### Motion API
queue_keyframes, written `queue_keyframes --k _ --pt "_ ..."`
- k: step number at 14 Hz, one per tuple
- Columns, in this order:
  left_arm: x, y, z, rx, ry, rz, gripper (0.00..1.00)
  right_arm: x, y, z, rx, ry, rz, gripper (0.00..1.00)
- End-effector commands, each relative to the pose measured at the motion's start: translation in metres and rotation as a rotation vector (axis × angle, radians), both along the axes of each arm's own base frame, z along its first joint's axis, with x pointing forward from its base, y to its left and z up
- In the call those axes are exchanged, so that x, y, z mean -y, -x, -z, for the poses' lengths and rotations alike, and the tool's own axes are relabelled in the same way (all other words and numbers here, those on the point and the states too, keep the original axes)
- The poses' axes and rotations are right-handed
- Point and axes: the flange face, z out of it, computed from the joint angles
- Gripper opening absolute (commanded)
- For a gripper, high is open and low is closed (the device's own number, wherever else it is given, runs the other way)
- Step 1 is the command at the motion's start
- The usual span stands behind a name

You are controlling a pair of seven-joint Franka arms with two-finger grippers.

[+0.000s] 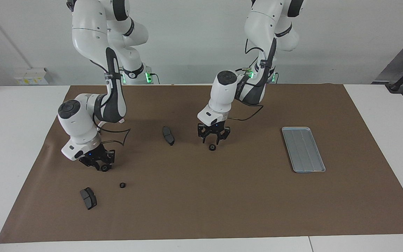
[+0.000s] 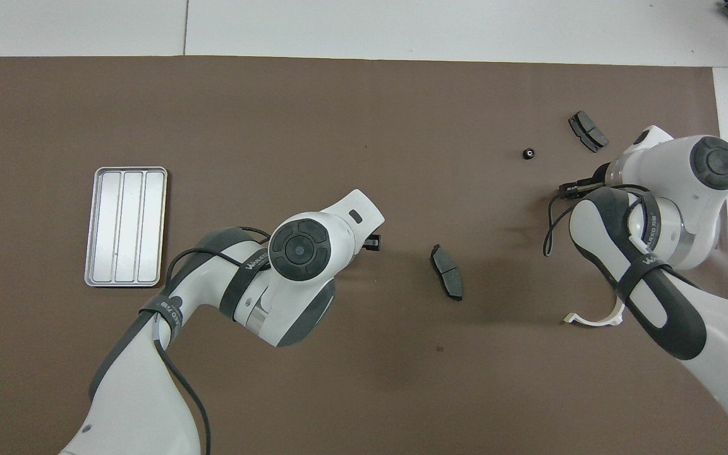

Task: Place bearing gear from tray to pile
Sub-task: 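Set the third gear mid-table with the left gripper and withdraw the left arm, then grasp the third gear mid-table with the right gripper and lift it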

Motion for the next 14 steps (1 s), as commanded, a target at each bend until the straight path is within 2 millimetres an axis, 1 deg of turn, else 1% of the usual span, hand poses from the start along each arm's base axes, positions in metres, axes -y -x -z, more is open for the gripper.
queue_keyframes --k 1,2,3,4,5,6,7,9,10,11,12,13,14 --pt "-0.019 -0.017 -0.054 -0.022 -0.026 -0.029 1.00 -0.005 0.001 -0.032 0.017 -0.038 0.012 1.00" --pt "-0.052 -0.033 -0.082 -0.035 -0.035 -0.075 1.00 -0.013 0.000 -0.046 0.014 -0.056 0.035 1.00" --pt "-0.096 -0.053 -0.106 -0.053 -0.051 -0.136 1.00 -0.028 0.001 -0.058 0.005 -0.076 0.064 1.00" --pt "-0.134 -0.069 -0.130 -0.060 -0.062 -0.159 1.00 -0.051 0.001 -0.069 0.000 -0.097 0.084 1.00" --pt "-0.174 -0.087 -0.151 -0.062 -0.071 -0.164 1.00 -0.072 0.000 -0.078 -0.005 -0.108 0.114 1.00" --pt "-0.214 -0.103 -0.170 -0.060 -0.077 -0.170 1.00 -0.096 -0.001 -0.087 -0.015 -0.129 0.147 1.00" --pt "-0.253 -0.113 -0.181 -0.073 -0.086 -0.172 1.00 -0.124 -0.002 -0.095 -0.023 -0.140 0.174 1.00" --pt "-0.312 -0.118 -0.195 -0.119 -0.101 -0.209 1.00 -0.187 0.002 -0.107 -0.006 -0.119 0.202 1.00" --pt "-0.336 -0.116 -0.202 -0.152 -0.114 -0.241 1.00 -0.220 0.009 -0.110 0.003 -0.110 0.219 1.00" --pt "-0.355 -0.113 -0.207 -0.188 -0.120 -0.266 1.00 -0.250 0.017 -0.112 0.004 -0.122 0.250 1.00" --pt "-0.366 -0.108 -0.212 -0.226 -0.140 -0.266 1.00 -0.280 0.026 -0.106 -0.005 -0.135 0.275 1.00" --pt "-0.371 -0.106 -0.221 -0.240 -0.169 -0.243 1.00 -0.309 0.035 -0.099 -0.004 -0.135 0.293 1.00" --pt "-0.371 -0.104 -0.232 -0.245 -0.184 -0.234 1.00 -0.332 0.036 -0.097 0.020 -0.129 0.315 1.00"
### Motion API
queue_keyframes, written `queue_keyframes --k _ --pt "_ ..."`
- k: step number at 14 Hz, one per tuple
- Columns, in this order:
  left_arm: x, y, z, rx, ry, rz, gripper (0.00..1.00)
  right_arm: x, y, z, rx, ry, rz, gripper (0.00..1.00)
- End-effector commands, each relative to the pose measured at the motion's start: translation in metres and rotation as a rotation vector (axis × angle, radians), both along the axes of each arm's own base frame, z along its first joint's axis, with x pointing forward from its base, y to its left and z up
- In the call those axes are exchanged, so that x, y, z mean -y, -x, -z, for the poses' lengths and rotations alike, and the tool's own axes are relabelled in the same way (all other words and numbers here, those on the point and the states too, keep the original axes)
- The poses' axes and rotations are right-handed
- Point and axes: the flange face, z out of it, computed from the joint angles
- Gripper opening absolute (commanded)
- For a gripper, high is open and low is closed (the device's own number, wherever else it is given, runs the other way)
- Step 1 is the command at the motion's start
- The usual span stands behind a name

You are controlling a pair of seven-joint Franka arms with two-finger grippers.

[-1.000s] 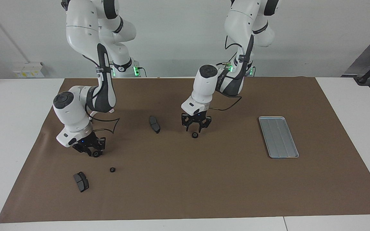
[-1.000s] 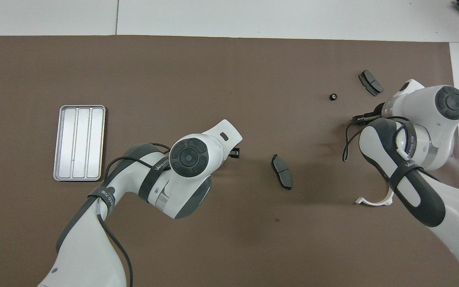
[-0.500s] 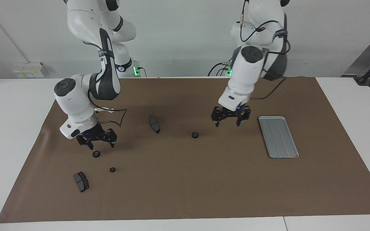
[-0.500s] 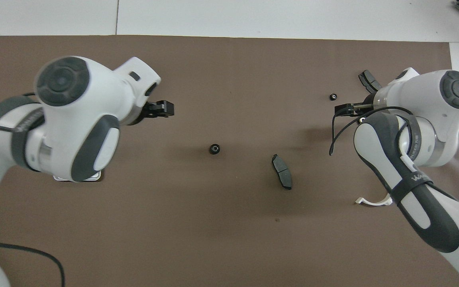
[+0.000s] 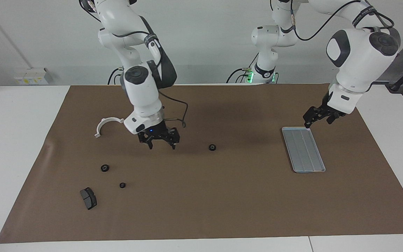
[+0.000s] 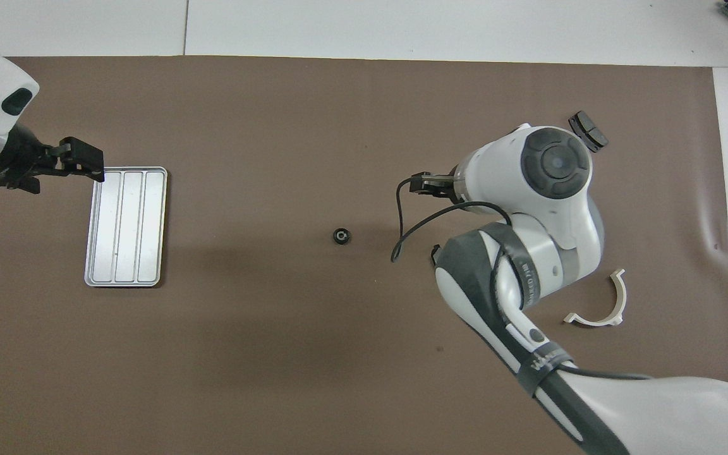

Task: Place bearing gear from tray to pile
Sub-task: 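Grasp the third gear mid-table with the right gripper and lift it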

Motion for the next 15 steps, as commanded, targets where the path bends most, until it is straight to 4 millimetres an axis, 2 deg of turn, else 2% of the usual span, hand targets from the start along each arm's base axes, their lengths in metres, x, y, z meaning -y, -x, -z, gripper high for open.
queue_keyframes --k 1,2,4,6,8,15 --pt "0.003 0.004 -0.024 -0.045 -0.036 0.029 1.00 -0.058 -0.001 0.014 0.028 0.015 0.060 1.00" --pt "0.001 0.004 -0.023 -0.057 -0.028 0.024 1.00 -0.084 0.001 0.022 0.037 0.018 0.070 1.00" --pt "0.002 0.002 -0.023 -0.041 -0.022 0.060 1.00 -0.131 0.014 0.067 0.040 0.052 0.095 1.00" --pt "0.005 -0.001 -0.024 -0.013 0.023 0.110 1.00 -0.148 0.019 0.083 0.073 0.065 0.079 1.00" --pt "0.007 -0.001 -0.023 -0.007 0.031 0.109 1.00 -0.166 0.030 0.108 0.061 0.051 0.035 1.00" --pt "0.015 0.002 -0.017 -0.003 0.031 0.124 1.00 -0.167 0.046 0.125 0.045 0.081 -0.024 1.00"
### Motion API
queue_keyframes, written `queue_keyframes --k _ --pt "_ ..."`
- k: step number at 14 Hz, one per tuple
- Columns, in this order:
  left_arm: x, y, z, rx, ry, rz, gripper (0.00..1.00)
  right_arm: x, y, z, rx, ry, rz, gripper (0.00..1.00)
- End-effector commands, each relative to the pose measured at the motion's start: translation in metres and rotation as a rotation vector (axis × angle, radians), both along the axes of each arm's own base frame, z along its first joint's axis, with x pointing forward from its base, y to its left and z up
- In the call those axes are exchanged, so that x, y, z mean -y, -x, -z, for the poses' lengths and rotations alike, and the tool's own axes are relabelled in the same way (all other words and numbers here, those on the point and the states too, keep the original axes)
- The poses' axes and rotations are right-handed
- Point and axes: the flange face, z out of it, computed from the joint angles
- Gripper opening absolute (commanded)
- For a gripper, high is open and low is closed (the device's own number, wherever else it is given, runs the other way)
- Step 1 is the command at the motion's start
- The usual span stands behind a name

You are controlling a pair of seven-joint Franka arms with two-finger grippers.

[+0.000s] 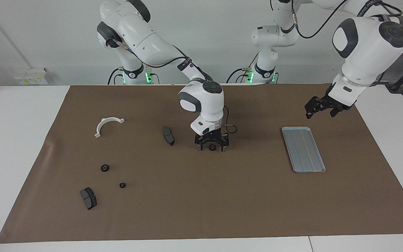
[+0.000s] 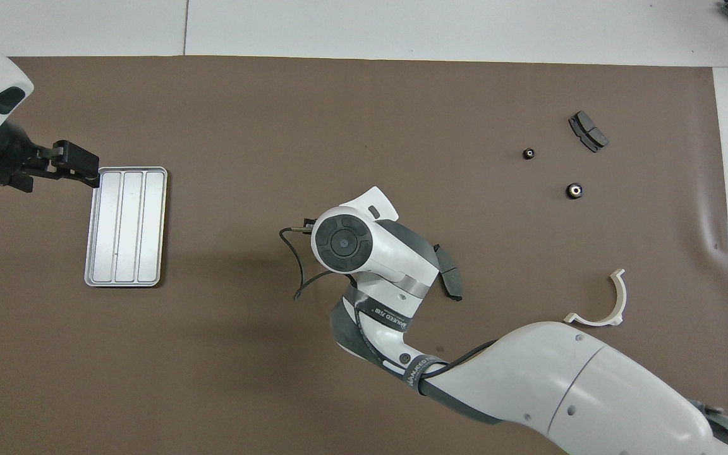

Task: Place bearing gear from tray to pile
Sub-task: 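Grasp the third gear mid-table with the right gripper and lift it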

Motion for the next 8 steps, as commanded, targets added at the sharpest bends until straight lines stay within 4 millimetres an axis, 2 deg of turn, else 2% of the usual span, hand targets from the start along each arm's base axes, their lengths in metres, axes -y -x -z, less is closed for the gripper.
queue_keyframes --k 1,3,8 --pt "0.0005 0.0000 0.0003 0.020 0.015 0.015 1.00 -0.0057 0.0111 0.0042 -0.012 0.019 -0.038 1.00" --pt "-0.0051 -0.0005 -0.0010 0.026 0.015 0.009 1.00 -0.0054 0.0159 0.0058 -0.036 0.053 -0.044 1.00" --pt "-0.0031 -0.0047 -0.0019 0.060 0.016 0.001 1.00 -0.0084 0.0167 0.0033 -0.031 0.043 -0.055 1.00"
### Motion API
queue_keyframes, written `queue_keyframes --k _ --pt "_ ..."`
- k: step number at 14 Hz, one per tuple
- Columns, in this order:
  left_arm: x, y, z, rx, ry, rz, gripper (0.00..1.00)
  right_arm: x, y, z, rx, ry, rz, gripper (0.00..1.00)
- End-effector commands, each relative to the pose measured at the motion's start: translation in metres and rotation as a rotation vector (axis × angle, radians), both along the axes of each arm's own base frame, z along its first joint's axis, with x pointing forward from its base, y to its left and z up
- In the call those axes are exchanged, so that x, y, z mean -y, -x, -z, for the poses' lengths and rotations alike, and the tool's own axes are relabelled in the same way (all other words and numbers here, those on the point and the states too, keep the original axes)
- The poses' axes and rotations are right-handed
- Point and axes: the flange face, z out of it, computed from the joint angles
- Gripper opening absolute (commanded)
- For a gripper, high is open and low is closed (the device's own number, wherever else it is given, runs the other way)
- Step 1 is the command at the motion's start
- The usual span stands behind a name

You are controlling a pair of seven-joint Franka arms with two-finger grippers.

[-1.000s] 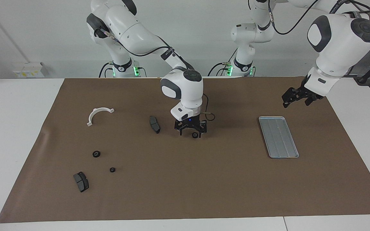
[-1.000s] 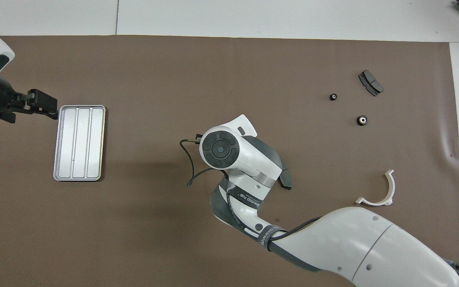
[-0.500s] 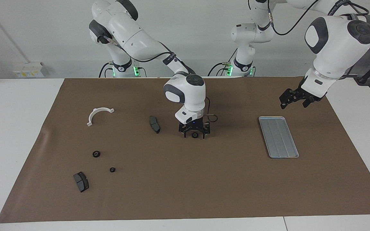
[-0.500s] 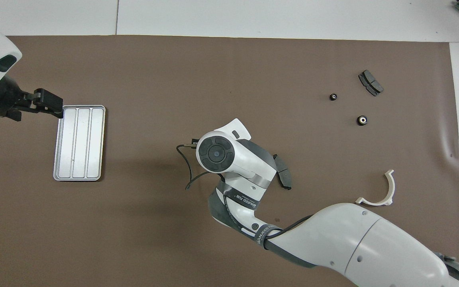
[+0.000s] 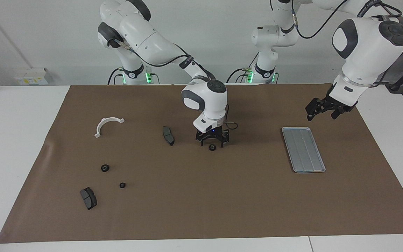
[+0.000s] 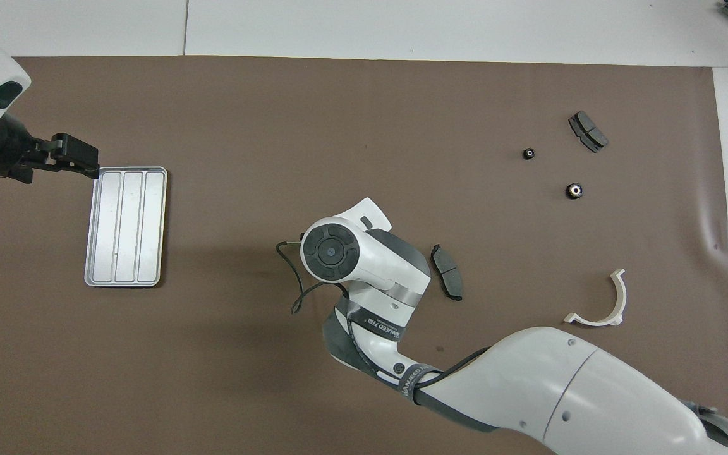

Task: Place bearing gear from tray to pile
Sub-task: 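Grasp the third gear mid-table with the right gripper and lift it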

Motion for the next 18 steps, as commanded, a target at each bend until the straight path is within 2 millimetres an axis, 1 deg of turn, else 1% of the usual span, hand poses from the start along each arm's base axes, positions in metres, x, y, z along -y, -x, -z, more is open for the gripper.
queue_keyframes --k 1,4,5,8,10,13,15,16,17,18 --pt "-0.0043 0.0007 0.0006 0.016 0.013 -0.003 1.00 0.0014 -0.0015 -0.0019 0.015 -0.001 -0.032 1.00" --pt "0.0003 0.0004 0.0007 0.018 0.014 0.011 1.00 0.0017 -0.0033 -0.0024 0.022 -0.011 -0.049 0.99" --pt "0.0010 0.0008 -0.0003 0.020 0.011 0.014 1.00 0.0015 -0.0034 -0.0026 0.022 -0.012 -0.049 0.94" --pt "0.0011 -0.0016 -0.0023 0.043 0.012 0.014 1.00 0.0028 -0.0053 -0.0033 0.030 -0.010 -0.054 0.85" --pt "-0.0045 -0.0020 -0.0023 0.043 0.012 0.003 1.00 0.0035 -0.0080 -0.0048 0.040 -0.022 -0.050 0.84" --pt "0.0010 -0.0013 -0.0033 0.044 0.012 0.017 1.00 0.0034 -0.0097 -0.0059 0.050 -0.034 -0.050 0.84" --pt "-0.0018 -0.0007 -0.0032 0.041 0.012 0.009 1.00 0.0034 -0.0093 -0.0054 0.052 -0.033 -0.053 0.81" --pt "-0.0054 -0.0013 -0.0030 0.041 0.011 0.003 1.00 0.0046 -0.0091 -0.0040 0.055 -0.025 -0.058 0.75" --pt "-0.0073 -0.0011 -0.0039 0.043 0.011 0.000 1.00 0.0046 -0.0092 -0.0040 0.057 -0.023 -0.062 0.67" --pt "-0.0073 -0.0018 -0.0033 0.044 0.011 0.000 1.00 0.0046 -0.0092 -0.0040 0.057 -0.023 -0.062 0.53"
